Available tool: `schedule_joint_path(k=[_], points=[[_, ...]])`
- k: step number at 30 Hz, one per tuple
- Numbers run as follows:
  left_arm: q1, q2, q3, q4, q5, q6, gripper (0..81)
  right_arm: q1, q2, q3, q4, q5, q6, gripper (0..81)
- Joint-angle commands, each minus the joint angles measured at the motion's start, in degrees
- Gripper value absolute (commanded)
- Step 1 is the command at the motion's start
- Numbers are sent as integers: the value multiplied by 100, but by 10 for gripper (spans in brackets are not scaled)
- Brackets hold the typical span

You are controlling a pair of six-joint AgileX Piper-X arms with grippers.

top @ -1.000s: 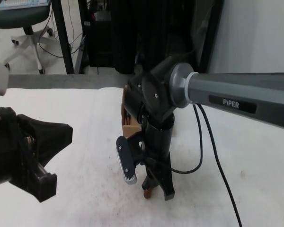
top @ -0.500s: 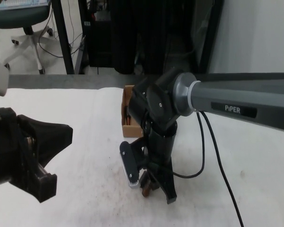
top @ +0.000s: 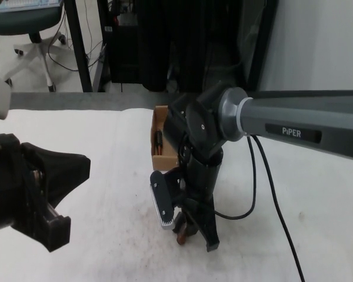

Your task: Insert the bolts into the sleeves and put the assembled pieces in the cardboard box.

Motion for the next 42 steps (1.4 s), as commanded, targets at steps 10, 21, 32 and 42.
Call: schedule_joint_path(k=[10, 21, 32, 42], points=[[8, -53, -20, -26, 10, -3, 3, -22, -37, 472, -2, -92, -649, 246], [8, -53, -20, -26, 10, -3, 3, 92, -37, 498, 53, -145, -749, 246], [8, -53, -20, -26, 10, -3, 3, 384, -37, 498, 176, -346, -668, 7], [8, -53, -20, -16, 10, -3, 3, 259, -37, 534, 115, 234, 834, 8]])
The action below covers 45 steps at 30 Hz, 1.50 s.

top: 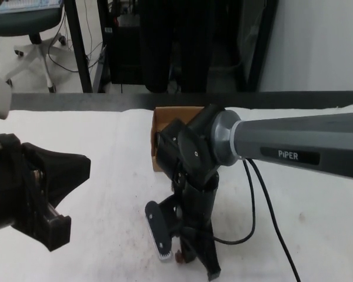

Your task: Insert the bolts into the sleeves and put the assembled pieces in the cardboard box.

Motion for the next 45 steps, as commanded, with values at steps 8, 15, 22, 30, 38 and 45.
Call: schedule_joint_path(k=[8, 15, 22, 30, 38, 45], points=[[8, -53, -20, -21, 101, -50, 3, -705, 52, 79, -302, 300, 3362, 8], [8, -53, -20, -21, 142, -50, 3, -1170, 52, 79, -301, 283, 4706, 8], [8, -53, -20, -21, 142, -50, 3, -1230, 52, 79, -264, 267, 4689, 8], [8, -53, -20, -21, 142, -50, 3, -1230, 52, 79, -288, 267, 4689, 290], [8, -53, -20, -21, 142, -50, 3, -1230, 52, 79, -460, 381, 4629, 251], [8, -53, -20, -21, 142, -50, 3, -1230, 52, 79, -683, 381, 4493, 246]])
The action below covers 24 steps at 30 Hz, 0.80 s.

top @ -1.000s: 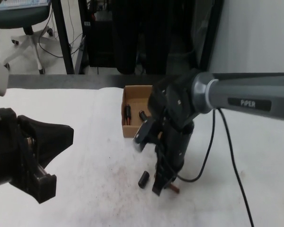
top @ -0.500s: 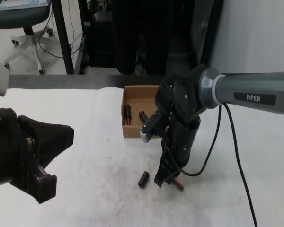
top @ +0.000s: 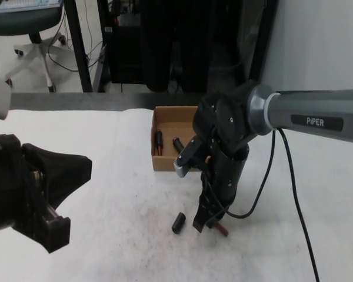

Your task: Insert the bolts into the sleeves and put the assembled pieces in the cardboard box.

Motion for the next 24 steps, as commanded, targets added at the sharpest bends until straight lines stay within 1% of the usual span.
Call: schedule_joint_path(k=[1, 10, 16, 17, 18, 20, 21, 24], points=[[8, -53, -20, -21, 41, -11, 3, -83, 52, 46, -332, 294, -82, 246], [8, -53, -20, -21, 41, -11, 3, -83, 52, 46, -525, 325, -66, 246], [8, -53, -20, -21, 41, -11, 3, -83, 52, 46, -593, 473, -66, 244], [8, -53, -20, -21, 41, -11, 3, -83, 52, 46, -583, 473, -66, 229], [8, -53, -20, -21, 41, -11, 3, -83, 52, 46, -554, 473, -66, 184], [8, -53, -20, -21, 41, -11, 3, -83, 52, 46, -498, 473, -130, 28], [8, -53, -20, -21, 41, -11, 3, -83, 52, 46, -482, 473, -148, 4], [8, -53, -20, -21, 41, -11, 3, -83, 52, 46, -481, 473, -19, 8]])
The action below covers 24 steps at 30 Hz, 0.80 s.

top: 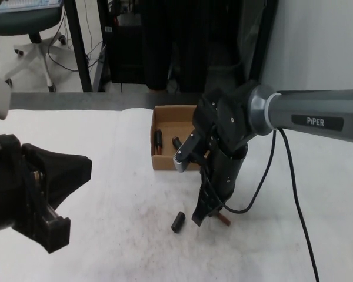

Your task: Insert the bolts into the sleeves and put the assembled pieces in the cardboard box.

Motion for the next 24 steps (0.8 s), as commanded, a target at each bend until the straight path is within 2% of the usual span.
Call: schedule_joint_path(k=[1, 5, 10, 13, 17, 20, 24], points=[[8, -53, -20, -21, 41, -11, 3, -73, 38, 42, -77, 179, 228, 8], [8, -53, -20, -21, 56, -11, 3, -112, -188, 6, -71, 74, 913, 8], [-3, 203, -20, 103, 564, -412, 3, -363, -886, 6, -71, -314, 1227, 8], [-106, 667, -20, 346, 601, -445, 3, -602, -1442, 17, -40, -724, 1392, 8], [-493, 1661, -208, 237, 601, -573, 3, -933, -2251, 17, 243, -1241, 1478, 8], [-969, 2675, -591, 126, 501, -649, 3, -1083, -2820, 17, 443, -1264, 1446, 8], [-1624, 4117, -1410, 84, -110, -648, 3, -1213, -3247, 17, 735, -1240, 1367, 8]])
